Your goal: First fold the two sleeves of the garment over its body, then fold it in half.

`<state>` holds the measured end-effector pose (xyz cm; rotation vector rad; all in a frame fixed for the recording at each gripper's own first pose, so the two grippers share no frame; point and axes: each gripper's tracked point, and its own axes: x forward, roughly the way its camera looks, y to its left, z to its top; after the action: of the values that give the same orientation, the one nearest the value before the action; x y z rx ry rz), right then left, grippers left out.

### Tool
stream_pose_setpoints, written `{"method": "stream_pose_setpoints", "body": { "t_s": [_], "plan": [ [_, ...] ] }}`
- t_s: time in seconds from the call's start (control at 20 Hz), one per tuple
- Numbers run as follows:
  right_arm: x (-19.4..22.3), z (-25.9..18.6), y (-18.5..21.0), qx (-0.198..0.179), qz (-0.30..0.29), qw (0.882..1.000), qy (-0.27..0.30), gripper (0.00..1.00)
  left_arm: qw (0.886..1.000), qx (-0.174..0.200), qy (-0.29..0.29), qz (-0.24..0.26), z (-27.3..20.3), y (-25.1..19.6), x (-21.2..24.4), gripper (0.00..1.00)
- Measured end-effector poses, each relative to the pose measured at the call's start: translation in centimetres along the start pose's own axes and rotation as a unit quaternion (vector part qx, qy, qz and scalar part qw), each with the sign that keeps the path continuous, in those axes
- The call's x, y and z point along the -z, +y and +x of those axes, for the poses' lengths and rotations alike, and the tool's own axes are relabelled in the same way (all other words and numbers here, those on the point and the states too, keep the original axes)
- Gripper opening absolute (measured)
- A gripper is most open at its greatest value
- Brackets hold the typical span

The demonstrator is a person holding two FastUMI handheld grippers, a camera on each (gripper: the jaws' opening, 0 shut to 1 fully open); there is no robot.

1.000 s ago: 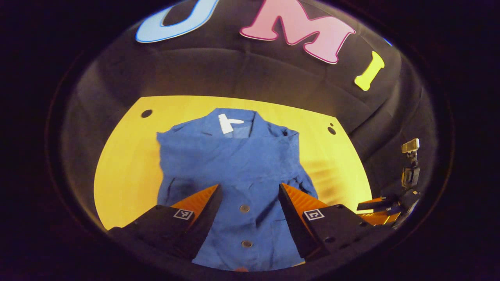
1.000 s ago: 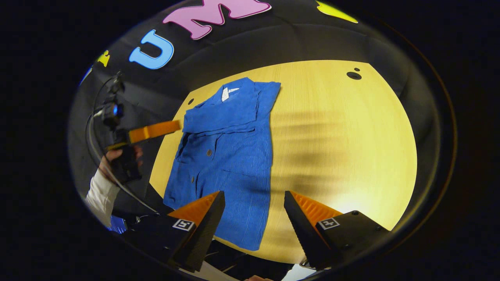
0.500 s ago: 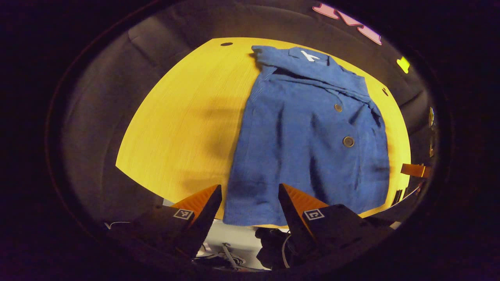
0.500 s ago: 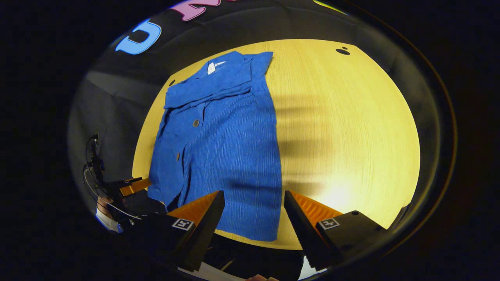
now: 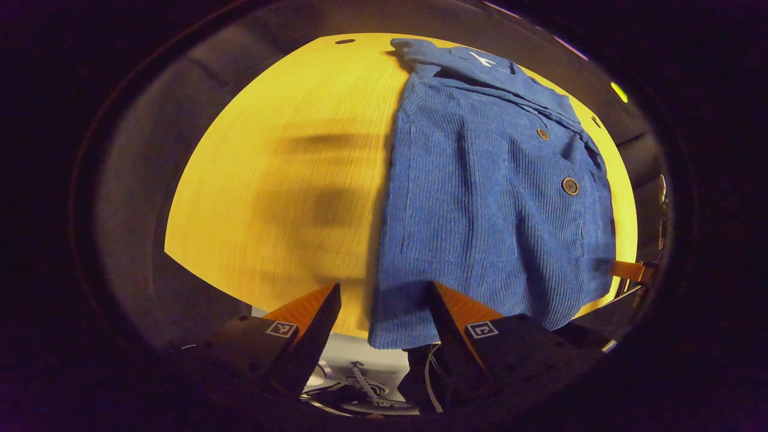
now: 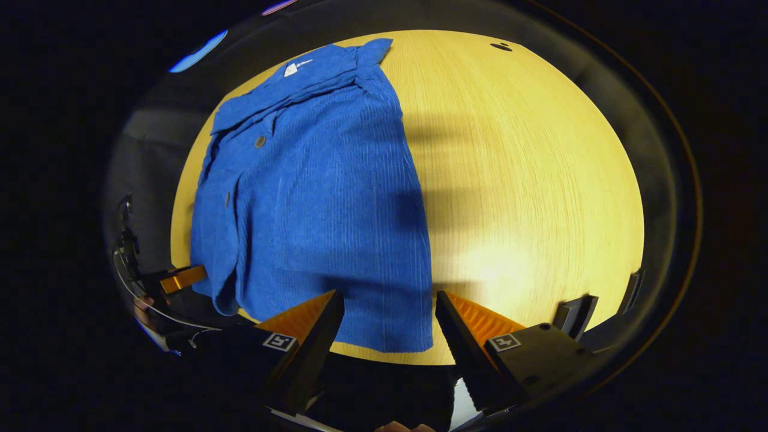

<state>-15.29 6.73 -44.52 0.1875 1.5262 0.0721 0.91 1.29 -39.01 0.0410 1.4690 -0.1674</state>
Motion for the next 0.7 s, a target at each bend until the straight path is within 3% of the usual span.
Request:
{"method": "stream_pose_setpoints", "body": {
  "t_s": [0.3, 0.45, 0.5, 0.55, 0.7],
  "plan": [
    [0.5, 0.6, -0.7, 0.040, -0.005, 0.999, 0.006, 0.98, 0.999, -0.003, 0.021, 0.026, -0.2, 0.2, -0.1, 0.85],
    [1.5, 0.9, -0.7, 0.069, -0.041, 0.997, 0.016, 0.95, 0.999, 0.000, 0.029, 0.038, -0.3, 0.0, -0.6, 0.84],
    [1.7, 0.9, -0.3, 0.067, -0.051, 0.996, 0.020, 0.92, 0.998, 0.002, 0.027, 0.048, -0.5, -0.4, -0.7, 0.78],
    [1.8, 1.1, 0.2, 0.062, -0.049, 0.997, 0.026, 0.88, 0.998, 0.006, 0.023, 0.055, -0.4, -1.0, -0.8, 0.63],
    [1.7, 1.1, 1.4, 0.039, -0.021, 0.998, 0.036, 0.27, 0.998, 0.028, 0.024, 0.049, -0.2, -2.4, -0.6, 0.18]
  ]
}}
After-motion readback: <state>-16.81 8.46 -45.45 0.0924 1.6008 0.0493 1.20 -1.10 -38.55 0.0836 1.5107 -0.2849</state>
